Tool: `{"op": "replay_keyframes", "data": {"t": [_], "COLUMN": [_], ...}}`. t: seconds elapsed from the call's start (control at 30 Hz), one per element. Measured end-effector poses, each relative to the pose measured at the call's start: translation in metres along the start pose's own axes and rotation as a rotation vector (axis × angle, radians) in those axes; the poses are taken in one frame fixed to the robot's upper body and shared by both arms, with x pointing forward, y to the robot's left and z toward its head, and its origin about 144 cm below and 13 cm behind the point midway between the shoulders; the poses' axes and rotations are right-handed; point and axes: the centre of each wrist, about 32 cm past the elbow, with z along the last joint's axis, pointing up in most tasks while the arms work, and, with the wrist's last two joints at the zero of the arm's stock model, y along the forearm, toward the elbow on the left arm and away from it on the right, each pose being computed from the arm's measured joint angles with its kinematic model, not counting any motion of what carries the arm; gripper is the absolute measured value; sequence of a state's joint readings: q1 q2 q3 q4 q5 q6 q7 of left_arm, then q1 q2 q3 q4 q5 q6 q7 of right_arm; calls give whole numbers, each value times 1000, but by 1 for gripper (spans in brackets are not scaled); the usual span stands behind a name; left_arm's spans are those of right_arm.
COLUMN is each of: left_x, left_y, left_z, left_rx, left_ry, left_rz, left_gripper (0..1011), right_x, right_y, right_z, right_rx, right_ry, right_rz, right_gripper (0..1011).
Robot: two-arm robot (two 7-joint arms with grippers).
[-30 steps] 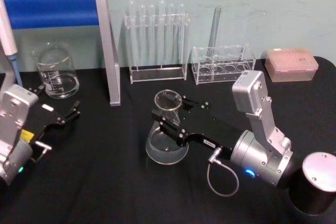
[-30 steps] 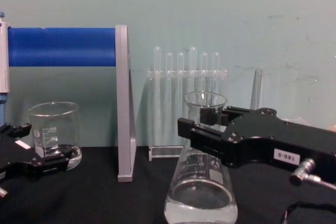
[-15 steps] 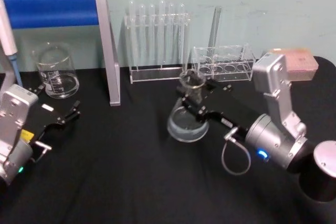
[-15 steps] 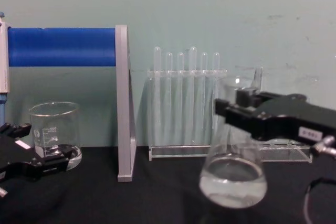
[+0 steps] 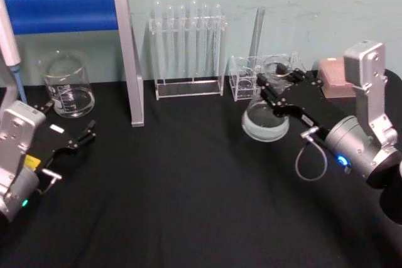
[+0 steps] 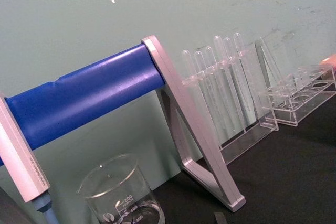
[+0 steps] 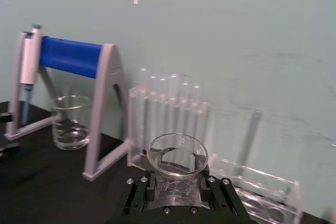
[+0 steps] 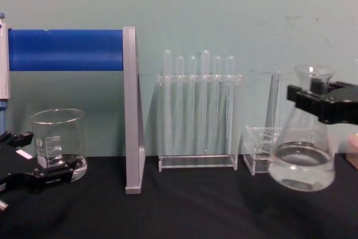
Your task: Grasp the erlenmeyer flask with one hand, shake it three times, then place it back.
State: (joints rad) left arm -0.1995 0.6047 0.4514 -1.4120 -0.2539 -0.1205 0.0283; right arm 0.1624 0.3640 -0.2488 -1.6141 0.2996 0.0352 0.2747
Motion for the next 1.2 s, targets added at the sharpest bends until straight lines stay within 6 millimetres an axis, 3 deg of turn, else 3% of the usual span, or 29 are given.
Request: {"op": "replay_keyframes", "data": {"t": [0.37,0.63,1.2], "left_x": [0,0,0], "left_y": [0,0,0], "left_z": [0,0,0], "left_rx": [0,0,0], "left_ry": [0,0,0], "left_rz": [0,0,0], "left_gripper": [1001,1001,1001], "right_x": [18,21,-9], "right_y": [-5,-6,1], "right_z": [-1,-2,-1], "right_rx": [-10,-11,-7], "right_ry": [5,9,18], "right_rz": [-98,-116,42], "right_gripper": [456,456,456]}}
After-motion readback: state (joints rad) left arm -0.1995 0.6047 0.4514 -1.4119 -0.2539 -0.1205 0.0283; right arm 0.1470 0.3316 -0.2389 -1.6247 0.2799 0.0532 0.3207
